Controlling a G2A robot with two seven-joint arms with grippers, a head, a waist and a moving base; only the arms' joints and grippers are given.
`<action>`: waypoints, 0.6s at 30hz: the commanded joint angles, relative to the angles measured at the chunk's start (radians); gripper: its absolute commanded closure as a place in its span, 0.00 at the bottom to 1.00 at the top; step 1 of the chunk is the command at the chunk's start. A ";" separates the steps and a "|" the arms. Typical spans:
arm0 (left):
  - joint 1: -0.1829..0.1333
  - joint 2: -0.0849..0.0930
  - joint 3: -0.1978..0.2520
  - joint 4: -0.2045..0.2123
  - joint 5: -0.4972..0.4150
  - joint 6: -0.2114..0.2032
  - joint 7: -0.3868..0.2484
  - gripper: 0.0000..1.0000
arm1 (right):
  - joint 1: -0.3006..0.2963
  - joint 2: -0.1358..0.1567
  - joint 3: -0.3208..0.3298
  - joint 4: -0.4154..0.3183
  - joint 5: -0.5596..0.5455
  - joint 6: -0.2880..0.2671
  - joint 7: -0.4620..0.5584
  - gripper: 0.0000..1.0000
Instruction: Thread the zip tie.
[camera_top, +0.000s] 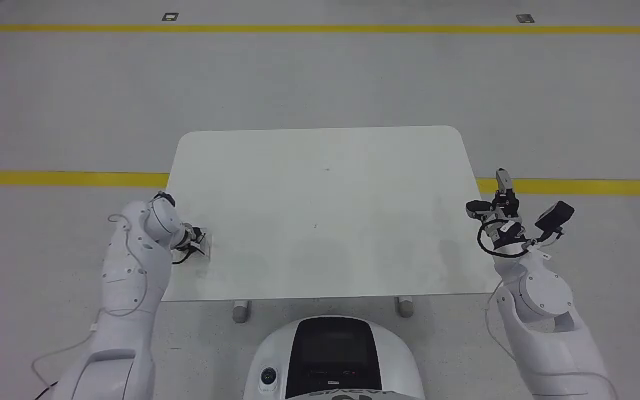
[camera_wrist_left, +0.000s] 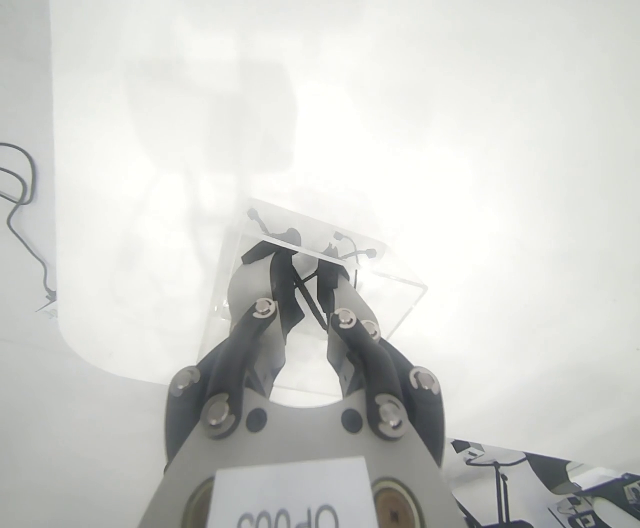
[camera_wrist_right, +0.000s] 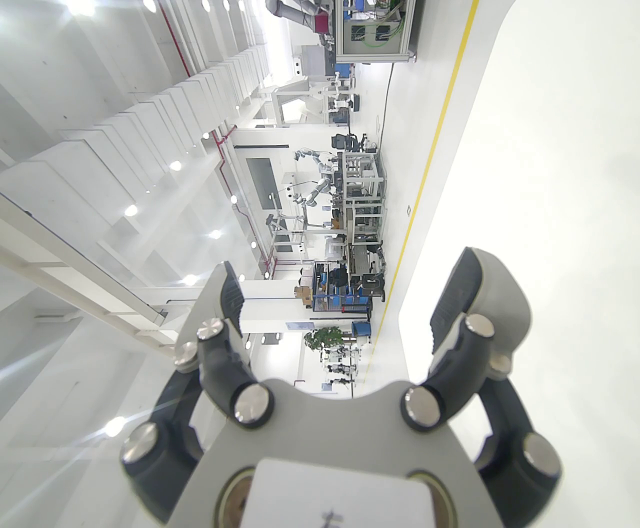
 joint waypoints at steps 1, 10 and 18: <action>-0.001 -0.001 0.003 0.002 0.001 0.000 -0.001 1.00 | 0.000 0.000 0.000 0.000 0.000 0.000 0.000 0.00; 0.013 0.003 -0.019 -0.028 0.011 0.000 -0.017 1.00 | 0.000 0.000 0.000 0.000 0.000 0.000 0.000 0.00; 0.038 0.006 -0.036 -0.064 0.009 0.000 -0.029 0.86 | 0.000 0.000 0.000 0.000 0.000 0.000 0.000 0.00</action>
